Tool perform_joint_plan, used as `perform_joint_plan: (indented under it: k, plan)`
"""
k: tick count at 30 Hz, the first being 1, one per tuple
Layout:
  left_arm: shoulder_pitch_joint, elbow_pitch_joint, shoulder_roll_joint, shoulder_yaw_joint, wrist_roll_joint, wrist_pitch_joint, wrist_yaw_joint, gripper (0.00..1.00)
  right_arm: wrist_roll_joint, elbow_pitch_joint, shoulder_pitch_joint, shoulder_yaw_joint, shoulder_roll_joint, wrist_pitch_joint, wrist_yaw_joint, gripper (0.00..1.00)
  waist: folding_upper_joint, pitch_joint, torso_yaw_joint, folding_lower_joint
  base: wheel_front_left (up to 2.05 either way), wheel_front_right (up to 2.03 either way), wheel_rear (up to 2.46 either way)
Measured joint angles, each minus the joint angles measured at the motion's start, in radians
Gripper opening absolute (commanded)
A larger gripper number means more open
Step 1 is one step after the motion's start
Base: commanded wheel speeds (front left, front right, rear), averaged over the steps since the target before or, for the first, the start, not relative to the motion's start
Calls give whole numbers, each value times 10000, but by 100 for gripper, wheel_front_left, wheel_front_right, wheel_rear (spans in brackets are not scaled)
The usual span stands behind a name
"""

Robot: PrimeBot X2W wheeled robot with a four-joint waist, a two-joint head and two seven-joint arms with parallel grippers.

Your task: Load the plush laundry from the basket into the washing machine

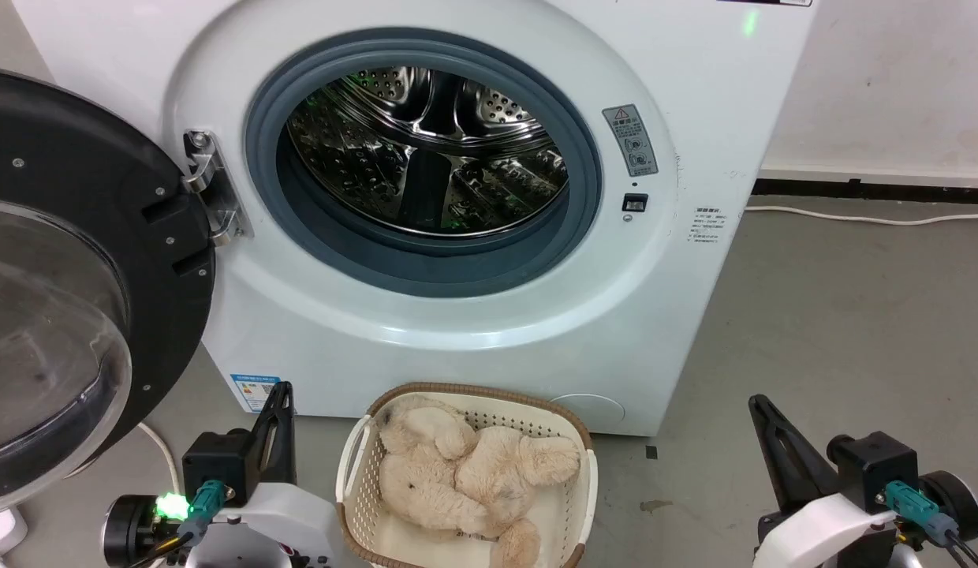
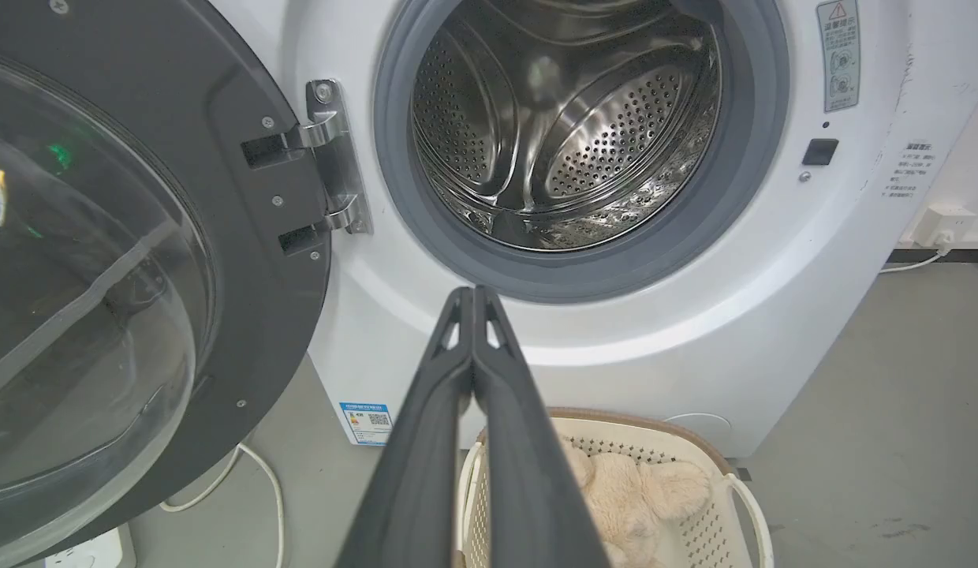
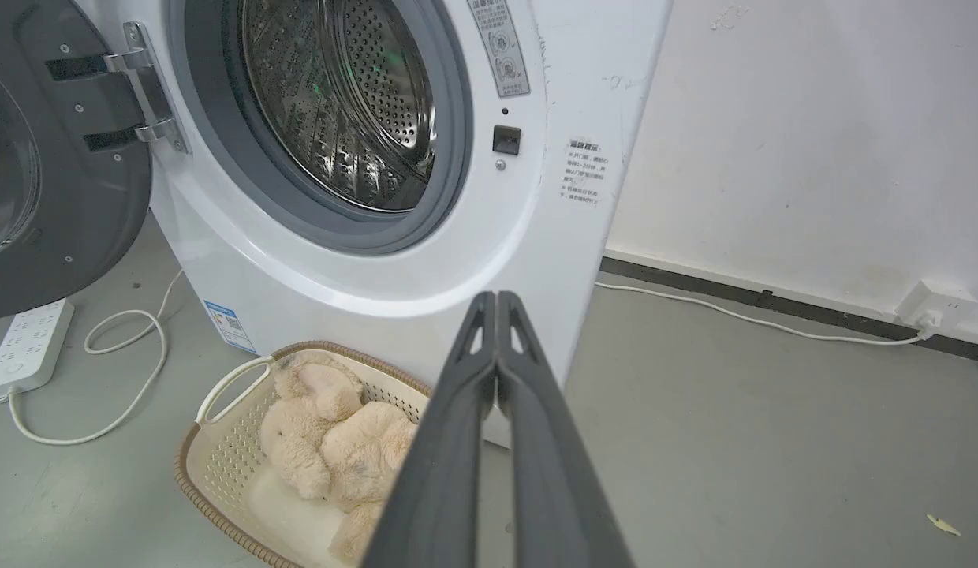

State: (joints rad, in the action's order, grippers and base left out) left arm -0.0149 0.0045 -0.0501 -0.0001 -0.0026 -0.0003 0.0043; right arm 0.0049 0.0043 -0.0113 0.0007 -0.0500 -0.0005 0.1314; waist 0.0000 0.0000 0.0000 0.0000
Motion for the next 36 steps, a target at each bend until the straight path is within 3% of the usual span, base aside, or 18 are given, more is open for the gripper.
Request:
perform_joint_plan:
  k: [36]
  plan:
    - [0,0,0,0,0,-2,0,0,2,0,0,0,0,0,0,0,0,0,0,0,0,0,0]
